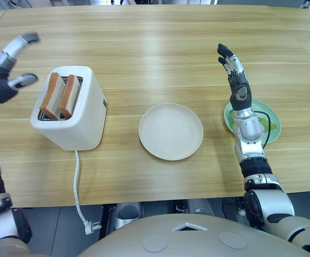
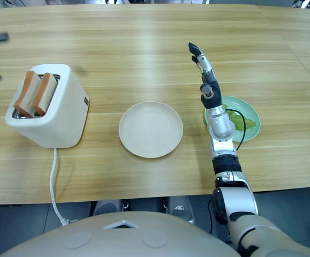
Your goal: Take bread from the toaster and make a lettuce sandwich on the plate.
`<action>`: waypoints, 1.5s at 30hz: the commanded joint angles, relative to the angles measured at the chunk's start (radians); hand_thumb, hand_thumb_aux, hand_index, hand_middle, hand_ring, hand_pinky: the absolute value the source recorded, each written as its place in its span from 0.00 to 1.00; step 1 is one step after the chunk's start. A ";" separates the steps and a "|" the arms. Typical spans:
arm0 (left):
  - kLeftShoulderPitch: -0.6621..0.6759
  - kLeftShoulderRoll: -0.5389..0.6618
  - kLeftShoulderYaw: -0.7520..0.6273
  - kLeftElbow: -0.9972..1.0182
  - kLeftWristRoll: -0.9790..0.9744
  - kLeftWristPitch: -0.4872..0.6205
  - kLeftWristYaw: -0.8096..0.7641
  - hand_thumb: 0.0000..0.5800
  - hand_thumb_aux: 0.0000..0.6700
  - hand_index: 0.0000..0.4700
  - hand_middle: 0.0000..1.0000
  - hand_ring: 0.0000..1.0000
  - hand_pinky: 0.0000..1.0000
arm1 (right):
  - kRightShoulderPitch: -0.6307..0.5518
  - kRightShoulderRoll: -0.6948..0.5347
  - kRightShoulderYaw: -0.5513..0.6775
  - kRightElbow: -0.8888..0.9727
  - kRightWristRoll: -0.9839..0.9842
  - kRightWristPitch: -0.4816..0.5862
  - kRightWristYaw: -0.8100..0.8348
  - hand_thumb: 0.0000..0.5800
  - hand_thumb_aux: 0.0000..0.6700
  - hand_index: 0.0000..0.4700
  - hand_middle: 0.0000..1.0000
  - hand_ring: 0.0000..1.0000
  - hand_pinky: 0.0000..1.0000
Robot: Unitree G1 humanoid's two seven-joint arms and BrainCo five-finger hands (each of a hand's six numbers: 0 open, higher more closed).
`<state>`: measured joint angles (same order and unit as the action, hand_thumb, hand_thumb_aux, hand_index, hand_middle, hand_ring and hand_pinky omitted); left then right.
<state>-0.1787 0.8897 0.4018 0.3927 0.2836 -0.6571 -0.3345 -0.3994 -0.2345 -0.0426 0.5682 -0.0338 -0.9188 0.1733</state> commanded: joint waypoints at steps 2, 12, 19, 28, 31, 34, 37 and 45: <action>0.024 0.082 -0.034 0.079 0.103 0.008 0.091 0.00 0.00 0.00 0.00 0.00 0.00 | 0.027 -0.009 -0.003 -0.024 -0.003 0.013 -0.004 0.00 0.00 0.00 0.00 0.00 0.00; 0.148 0.162 -0.043 0.078 0.147 0.066 0.170 0.00 0.00 0.00 0.00 0.00 0.00 | 0.013 -0.003 0.015 -0.027 -0.014 0.027 0.001 0.00 0.00 0.00 0.00 0.00 0.00; 0.159 0.169 -0.129 0.085 0.153 0.123 0.124 0.00 0.00 0.00 0.00 0.00 0.00 | 0.025 -0.006 0.017 -0.043 -0.012 0.033 -0.001 0.00 0.00 0.00 0.00 0.00 0.00; 0.162 0.158 -0.184 0.038 0.114 0.100 0.111 0.00 0.00 0.00 0.00 0.00 0.00 | 0.032 -0.008 0.017 -0.055 -0.008 0.041 -0.001 0.00 0.00 0.00 0.00 0.00 0.00; 0.162 0.154 -0.191 0.025 0.099 0.087 0.101 0.00 0.00 0.00 0.00 0.00 0.00 | 0.032 -0.007 0.016 -0.053 -0.008 0.040 -0.002 0.00 0.00 0.00 0.00 0.00 0.00; 0.163 0.156 -0.193 0.022 0.094 0.088 0.100 0.00 0.00 0.00 0.00 0.00 0.00 | 0.034 -0.008 0.015 -0.053 -0.009 0.041 -0.003 0.00 0.00 0.00 0.00 0.00 0.00; 0.161 0.160 -0.199 0.027 0.097 0.097 0.102 0.00 0.00 0.00 0.00 0.00 0.00 | 0.035 -0.009 0.015 -0.054 -0.009 0.041 -0.003 0.00 0.00 0.00 0.00 0.00 0.00; 0.156 0.160 -0.207 0.054 0.107 0.105 0.109 0.00 0.00 0.00 0.00 0.00 0.00 | 0.034 -0.010 0.015 -0.048 -0.007 0.039 0.000 0.00 0.00 0.00 0.00 0.00 0.00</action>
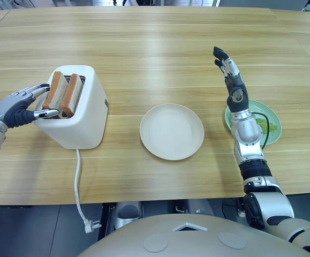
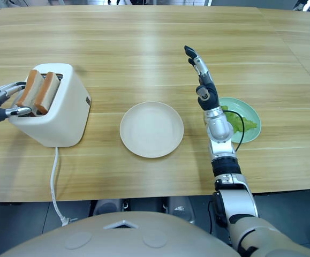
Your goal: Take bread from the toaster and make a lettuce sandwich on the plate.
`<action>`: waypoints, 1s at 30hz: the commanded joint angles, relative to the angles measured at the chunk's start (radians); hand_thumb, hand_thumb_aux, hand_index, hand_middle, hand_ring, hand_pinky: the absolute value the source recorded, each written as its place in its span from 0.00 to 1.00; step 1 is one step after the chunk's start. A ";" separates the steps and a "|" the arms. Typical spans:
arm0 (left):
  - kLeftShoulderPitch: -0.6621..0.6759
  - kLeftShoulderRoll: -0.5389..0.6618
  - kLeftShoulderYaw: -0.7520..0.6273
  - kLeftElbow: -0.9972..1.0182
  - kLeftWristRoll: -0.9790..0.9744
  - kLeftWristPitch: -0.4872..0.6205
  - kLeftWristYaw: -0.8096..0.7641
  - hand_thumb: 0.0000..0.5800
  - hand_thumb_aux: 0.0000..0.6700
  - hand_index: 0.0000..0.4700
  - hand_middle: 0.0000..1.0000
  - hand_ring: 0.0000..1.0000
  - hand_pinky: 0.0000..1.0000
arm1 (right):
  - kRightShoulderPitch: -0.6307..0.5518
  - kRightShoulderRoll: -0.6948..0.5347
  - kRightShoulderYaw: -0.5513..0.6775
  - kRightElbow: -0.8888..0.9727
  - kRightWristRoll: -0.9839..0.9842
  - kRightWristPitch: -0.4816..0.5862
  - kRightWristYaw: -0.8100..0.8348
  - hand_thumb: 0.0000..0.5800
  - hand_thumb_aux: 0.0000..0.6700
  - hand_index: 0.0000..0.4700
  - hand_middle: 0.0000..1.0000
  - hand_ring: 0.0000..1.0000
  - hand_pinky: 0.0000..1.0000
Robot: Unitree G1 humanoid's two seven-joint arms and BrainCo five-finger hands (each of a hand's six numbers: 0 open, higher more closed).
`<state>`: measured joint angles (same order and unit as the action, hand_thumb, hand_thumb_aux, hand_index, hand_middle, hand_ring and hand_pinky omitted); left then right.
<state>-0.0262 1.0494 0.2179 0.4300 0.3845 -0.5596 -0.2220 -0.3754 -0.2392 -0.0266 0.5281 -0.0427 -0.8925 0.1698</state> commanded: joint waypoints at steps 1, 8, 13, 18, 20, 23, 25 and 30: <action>0.001 -0.001 -0.027 0.018 0.008 0.009 -0.003 0.00 0.00 0.00 0.00 0.00 0.00 | 0.009 -0.006 -0.002 -0.006 0.003 0.012 0.004 0.00 0.00 0.00 0.00 0.00 0.00; -0.020 -0.008 -0.060 0.043 0.026 0.021 0.004 0.19 0.10 0.10 0.00 0.00 0.00 | 0.007 -0.008 -0.001 -0.007 0.006 0.016 0.007 0.00 0.00 0.00 0.00 0.00 0.00; -0.022 -0.012 -0.071 0.036 0.012 0.008 0.003 0.75 0.50 0.49 0.00 0.00 0.00 | 0.005 -0.011 -0.002 -0.005 0.013 0.017 0.012 0.00 0.00 0.00 0.00 0.00 0.00; -0.028 -0.014 -0.074 0.042 0.000 -0.012 0.005 0.87 0.64 0.63 0.00 0.00 0.00 | 0.005 -0.012 -0.003 -0.008 0.017 0.017 0.015 0.00 0.00 0.00 0.00 0.00 0.00; -0.033 -0.018 -0.077 0.042 -0.009 -0.024 0.000 0.92 0.72 0.71 0.00 0.00 0.00 | 0.004 -0.014 -0.003 -0.006 0.018 0.016 0.016 0.00 0.00 0.00 0.00 0.00 0.00; -0.030 -0.025 -0.080 0.034 -0.039 -0.046 -0.020 1.00 0.99 0.97 0.00 0.00 0.00 | 0.004 -0.014 -0.003 -0.006 0.020 0.016 0.016 0.00 0.00 0.00 0.00 0.00 0.00; -0.025 -0.032 -0.078 0.022 -0.067 -0.069 -0.034 1.00 1.00 0.98 0.00 0.00 0.00 | 0.003 -0.014 -0.003 -0.006 0.020 0.017 0.016 0.00 0.00 0.00 0.00 0.00 0.00; -0.031 -0.048 -0.055 0.006 -0.147 -0.107 -0.062 1.00 1.00 0.98 0.00 0.00 0.00 | 0.003 -0.015 -0.003 -0.008 0.020 0.018 0.017 0.00 0.00 0.00 0.00 0.00 0.00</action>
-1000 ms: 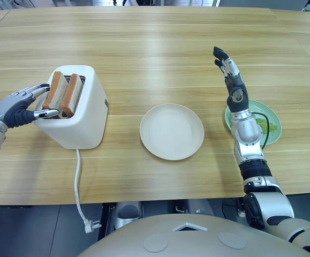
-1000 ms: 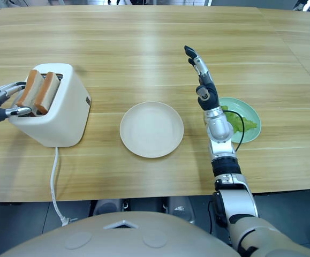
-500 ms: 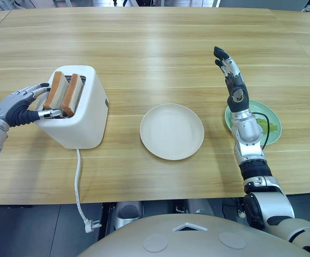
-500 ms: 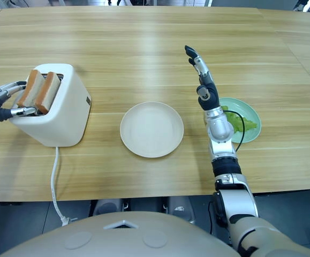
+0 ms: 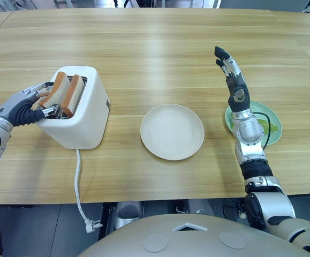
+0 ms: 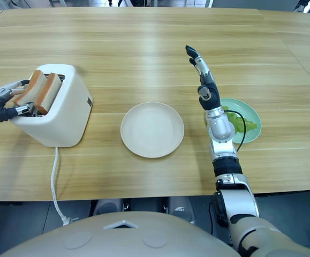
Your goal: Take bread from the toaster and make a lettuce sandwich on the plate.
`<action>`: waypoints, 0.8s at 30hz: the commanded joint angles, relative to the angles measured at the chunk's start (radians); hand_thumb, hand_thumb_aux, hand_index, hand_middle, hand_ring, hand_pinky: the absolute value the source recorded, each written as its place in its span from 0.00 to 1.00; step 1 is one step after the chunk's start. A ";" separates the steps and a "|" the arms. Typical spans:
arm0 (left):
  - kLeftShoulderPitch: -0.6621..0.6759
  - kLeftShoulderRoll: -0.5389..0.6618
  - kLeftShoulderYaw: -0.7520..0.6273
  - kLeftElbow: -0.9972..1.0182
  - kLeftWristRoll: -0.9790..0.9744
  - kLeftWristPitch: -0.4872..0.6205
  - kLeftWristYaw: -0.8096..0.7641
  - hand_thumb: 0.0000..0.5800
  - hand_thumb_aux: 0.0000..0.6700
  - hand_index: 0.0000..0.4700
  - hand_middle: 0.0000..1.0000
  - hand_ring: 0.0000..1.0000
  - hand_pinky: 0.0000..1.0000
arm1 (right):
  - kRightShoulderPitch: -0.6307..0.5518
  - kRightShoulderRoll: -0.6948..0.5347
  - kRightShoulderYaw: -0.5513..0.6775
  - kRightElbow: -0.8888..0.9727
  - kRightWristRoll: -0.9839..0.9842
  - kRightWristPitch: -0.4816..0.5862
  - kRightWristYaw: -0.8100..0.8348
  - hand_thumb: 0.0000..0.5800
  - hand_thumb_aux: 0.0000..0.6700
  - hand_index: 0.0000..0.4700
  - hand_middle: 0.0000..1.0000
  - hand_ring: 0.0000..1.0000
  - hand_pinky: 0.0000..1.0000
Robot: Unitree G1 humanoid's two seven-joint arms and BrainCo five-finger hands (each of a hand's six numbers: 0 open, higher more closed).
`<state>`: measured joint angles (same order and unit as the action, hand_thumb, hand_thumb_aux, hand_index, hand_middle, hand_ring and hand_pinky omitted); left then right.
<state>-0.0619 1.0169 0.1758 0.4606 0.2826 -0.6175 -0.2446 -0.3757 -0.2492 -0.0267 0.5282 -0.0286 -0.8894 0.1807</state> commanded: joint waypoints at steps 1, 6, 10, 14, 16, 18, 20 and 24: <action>0.001 -0.017 -0.008 -0.021 -0.056 -0.054 -0.041 1.00 1.00 0.98 0.00 0.00 0.00 | 0.003 -0.005 -0.003 -0.008 0.006 0.016 0.006 0.00 0.00 0.00 0.00 0.00 0.00; -0.022 -0.036 0.033 -0.020 -0.154 -0.058 -0.069 1.00 1.00 0.98 0.00 0.00 0.00 | 0.003 -0.006 -0.004 -0.009 0.006 0.017 0.006 0.00 0.00 0.00 0.00 0.00 0.00; -0.062 -0.051 0.065 -0.001 -0.178 -0.009 -0.050 1.00 1.00 0.98 0.00 0.00 0.00 | 0.002 -0.007 -0.005 -0.009 0.006 0.017 0.006 0.00 0.00 0.00 0.00 0.00 0.00; -0.103 -0.058 0.086 0.028 -0.179 0.042 -0.026 1.00 1.00 0.98 0.00 0.00 0.00 | 0.006 -0.010 -0.007 -0.014 0.007 0.018 0.005 0.00 0.00 0.00 0.00 0.00 0.00; -0.114 -0.060 0.097 0.038 -0.177 0.058 -0.014 1.00 1.00 0.98 0.00 0.00 0.00 | 0.007 -0.010 -0.007 -0.015 0.007 0.018 0.005 0.00 0.00 0.00 0.00 0.00 0.00; -0.124 -0.065 0.110 0.040 -0.187 0.070 -0.005 1.00 1.00 0.98 0.00 0.00 0.00 | 0.008 -0.010 -0.007 -0.015 0.007 0.018 0.005 0.00 0.00 0.00 0.00 0.00 0.00; -0.132 -0.073 0.123 0.034 -0.207 0.078 -0.004 1.00 1.00 0.98 0.00 0.00 0.00 | 0.008 -0.009 -0.007 -0.015 0.007 0.018 0.005 0.00 0.00 0.00 0.00 0.00 0.00; -0.142 -0.088 0.132 0.024 -0.233 0.089 -0.018 1.00 1.00 0.98 0.00 0.00 0.00 | 0.009 -0.009 -0.007 -0.013 0.007 0.016 0.005 0.00 0.00 0.00 0.00 0.00 0.00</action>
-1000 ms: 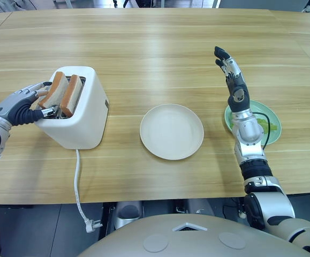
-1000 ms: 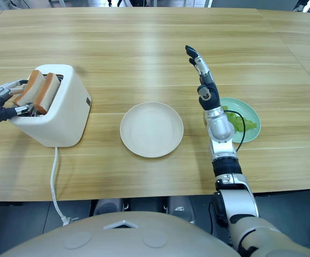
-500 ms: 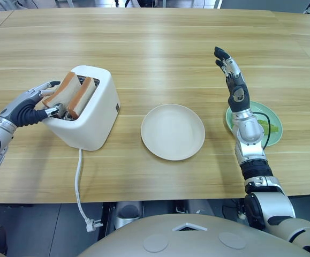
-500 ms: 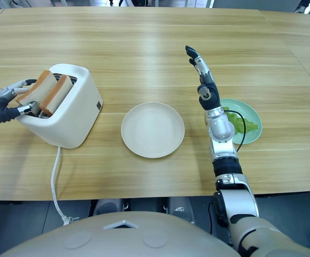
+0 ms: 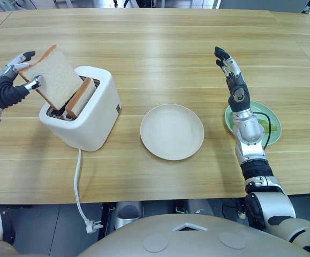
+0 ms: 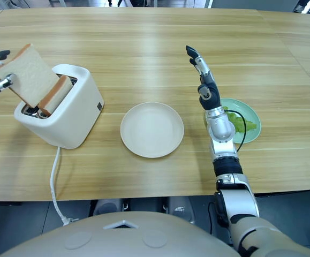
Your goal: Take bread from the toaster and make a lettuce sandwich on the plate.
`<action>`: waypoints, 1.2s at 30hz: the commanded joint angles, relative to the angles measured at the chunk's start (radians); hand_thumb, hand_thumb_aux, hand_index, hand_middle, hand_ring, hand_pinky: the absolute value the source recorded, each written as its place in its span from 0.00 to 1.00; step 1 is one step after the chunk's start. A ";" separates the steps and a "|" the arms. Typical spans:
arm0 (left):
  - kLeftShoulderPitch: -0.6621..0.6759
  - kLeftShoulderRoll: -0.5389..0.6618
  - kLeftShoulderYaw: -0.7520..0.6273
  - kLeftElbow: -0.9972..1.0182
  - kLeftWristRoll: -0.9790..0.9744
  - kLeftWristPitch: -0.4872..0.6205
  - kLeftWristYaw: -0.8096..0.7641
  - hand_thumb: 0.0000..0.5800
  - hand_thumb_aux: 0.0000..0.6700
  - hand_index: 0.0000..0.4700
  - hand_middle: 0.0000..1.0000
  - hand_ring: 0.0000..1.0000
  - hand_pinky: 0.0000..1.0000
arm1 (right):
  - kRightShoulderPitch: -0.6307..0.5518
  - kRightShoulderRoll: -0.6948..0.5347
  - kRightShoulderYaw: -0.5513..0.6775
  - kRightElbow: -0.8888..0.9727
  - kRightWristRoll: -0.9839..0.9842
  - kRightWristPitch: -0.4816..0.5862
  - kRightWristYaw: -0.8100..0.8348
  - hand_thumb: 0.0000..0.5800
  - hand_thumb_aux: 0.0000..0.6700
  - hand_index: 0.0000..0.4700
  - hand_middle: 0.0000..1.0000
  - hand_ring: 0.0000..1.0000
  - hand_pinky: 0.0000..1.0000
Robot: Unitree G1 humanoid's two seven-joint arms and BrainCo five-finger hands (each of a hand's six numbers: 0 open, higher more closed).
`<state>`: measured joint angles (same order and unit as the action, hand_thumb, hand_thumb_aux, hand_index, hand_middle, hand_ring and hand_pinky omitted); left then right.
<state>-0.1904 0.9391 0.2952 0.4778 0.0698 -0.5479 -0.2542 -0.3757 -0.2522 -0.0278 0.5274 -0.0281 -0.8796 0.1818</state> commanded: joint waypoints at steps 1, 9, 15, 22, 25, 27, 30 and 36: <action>-0.017 -0.013 0.012 0.008 -0.024 0.024 -0.012 1.00 1.00 0.98 0.05 0.05 0.05 | 0.009 -0.006 -0.006 -0.011 0.006 0.006 0.004 0.00 0.00 0.00 0.00 0.00 0.00; -0.050 -0.041 0.030 0.009 -0.098 0.044 -0.049 1.00 1.00 0.98 1.00 1.00 1.00 | 0.013 -0.005 -0.007 -0.010 0.006 0.004 0.002 0.00 0.00 0.00 0.00 0.00 0.00; -0.109 -0.093 0.058 -0.004 -0.256 0.083 -0.151 1.00 1.00 0.98 1.00 1.00 1.00 | 0.016 -0.005 -0.010 -0.009 0.004 0.002 -0.003 0.00 0.00 0.00 0.00 0.00 0.00; -0.182 -0.168 0.091 -0.077 -0.467 0.217 -0.281 1.00 1.00 0.98 1.00 1.00 1.00 | 0.015 -0.008 -0.013 -0.009 0.006 0.003 -0.003 0.00 0.00 0.00 0.00 0.00 0.00; -0.218 -0.207 0.089 -0.132 -0.545 0.297 -0.327 1.00 1.00 0.98 1.00 1.00 1.00 | 0.017 -0.011 -0.016 -0.010 0.006 0.002 -0.005 0.00 0.00 0.00 0.00 0.00 0.00; -0.240 -0.232 0.075 -0.169 -0.575 0.341 -0.343 1.00 1.00 0.98 1.00 1.00 1.00 | 0.019 -0.015 -0.019 -0.010 0.006 0.001 -0.007 0.00 0.00 0.00 0.00 0.00 0.00; -0.282 -0.281 0.056 -0.224 -0.644 0.431 -0.375 1.00 1.00 0.98 1.00 1.00 1.00 | 0.026 -0.025 -0.029 -0.011 0.003 -0.001 -0.012 0.00 0.00 0.00 0.00 0.00 0.00; -0.324 -0.405 -0.048 -0.340 -0.674 0.558 -0.426 1.00 1.00 0.98 1.00 1.00 1.00 | 0.028 -0.075 -0.075 -0.003 -0.034 0.008 -0.063 0.00 0.00 0.00 0.00 0.00 0.00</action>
<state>-0.5011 0.5576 0.2972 0.1737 -0.6092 -0.0314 -0.6658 -0.3520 -0.3045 -0.0721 0.5262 -0.0335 -0.8806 0.1511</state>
